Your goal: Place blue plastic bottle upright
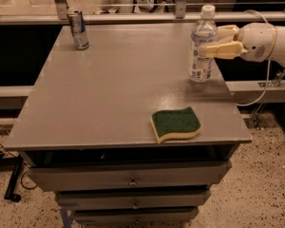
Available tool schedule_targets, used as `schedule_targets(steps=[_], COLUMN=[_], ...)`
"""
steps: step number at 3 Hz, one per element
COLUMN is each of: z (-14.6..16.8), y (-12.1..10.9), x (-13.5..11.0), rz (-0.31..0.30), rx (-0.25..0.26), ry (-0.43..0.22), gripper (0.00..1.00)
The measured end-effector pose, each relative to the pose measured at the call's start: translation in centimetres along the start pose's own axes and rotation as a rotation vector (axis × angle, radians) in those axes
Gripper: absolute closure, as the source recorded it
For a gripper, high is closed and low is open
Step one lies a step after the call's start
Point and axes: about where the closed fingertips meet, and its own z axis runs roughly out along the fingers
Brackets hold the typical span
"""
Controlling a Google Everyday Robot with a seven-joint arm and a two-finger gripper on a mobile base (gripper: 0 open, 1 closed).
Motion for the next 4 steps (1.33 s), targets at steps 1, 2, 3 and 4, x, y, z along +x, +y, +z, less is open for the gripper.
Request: schedule_targets(steps=[1,2,3,4], z=[-0.4,-0.8,-1.0,-1.2], y=[-0.2,-0.3,-0.2,-0.2], x=[1.1,2.1,3.0,3.5], rz=[0.003,0.008,0.016,0.019], rx=[0.0,0.0,-0.001,-0.003], ry=[-0.021,-0.025,-0.026,-0.026], gripper=[1.0,0.82,0.59,0.36])
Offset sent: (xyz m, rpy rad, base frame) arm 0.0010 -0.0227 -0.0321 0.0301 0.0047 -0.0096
